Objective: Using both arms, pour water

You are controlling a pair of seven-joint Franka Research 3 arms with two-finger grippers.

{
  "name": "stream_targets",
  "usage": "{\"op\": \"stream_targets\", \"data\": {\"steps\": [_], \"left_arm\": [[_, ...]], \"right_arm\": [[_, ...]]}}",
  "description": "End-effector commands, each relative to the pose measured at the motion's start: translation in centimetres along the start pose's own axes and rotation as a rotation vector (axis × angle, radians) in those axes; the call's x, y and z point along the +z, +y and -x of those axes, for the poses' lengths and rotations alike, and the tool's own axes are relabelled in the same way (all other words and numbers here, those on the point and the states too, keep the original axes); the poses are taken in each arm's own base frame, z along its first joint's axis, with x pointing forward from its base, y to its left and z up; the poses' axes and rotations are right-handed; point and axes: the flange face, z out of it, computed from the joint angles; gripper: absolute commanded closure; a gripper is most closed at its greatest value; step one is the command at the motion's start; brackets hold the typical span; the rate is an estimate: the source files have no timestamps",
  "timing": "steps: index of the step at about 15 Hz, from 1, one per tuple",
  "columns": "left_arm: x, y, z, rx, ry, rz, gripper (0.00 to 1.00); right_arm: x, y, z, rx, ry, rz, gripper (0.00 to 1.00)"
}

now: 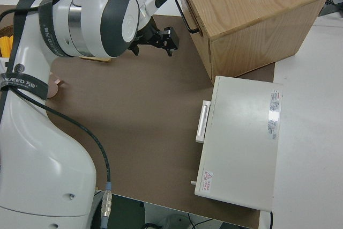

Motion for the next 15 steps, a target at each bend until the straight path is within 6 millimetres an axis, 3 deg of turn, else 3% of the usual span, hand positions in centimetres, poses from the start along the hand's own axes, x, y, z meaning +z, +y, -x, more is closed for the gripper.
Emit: {"op": "stream_targets", "data": {"steps": [1, 15], "left_arm": [[-1.3, 0.2, 0.1, 0.016, -0.028, 0.000, 1.00], [-1.8, 0.1, -0.2, 0.010, -0.089, -0.007, 1.00]], "right_arm": [[-0.3, 0.0, 0.2, -0.011, 0.000, -0.008, 0.009], [-0.3, 0.0, 0.2, -0.011, 0.000, -0.008, 0.009]]}}
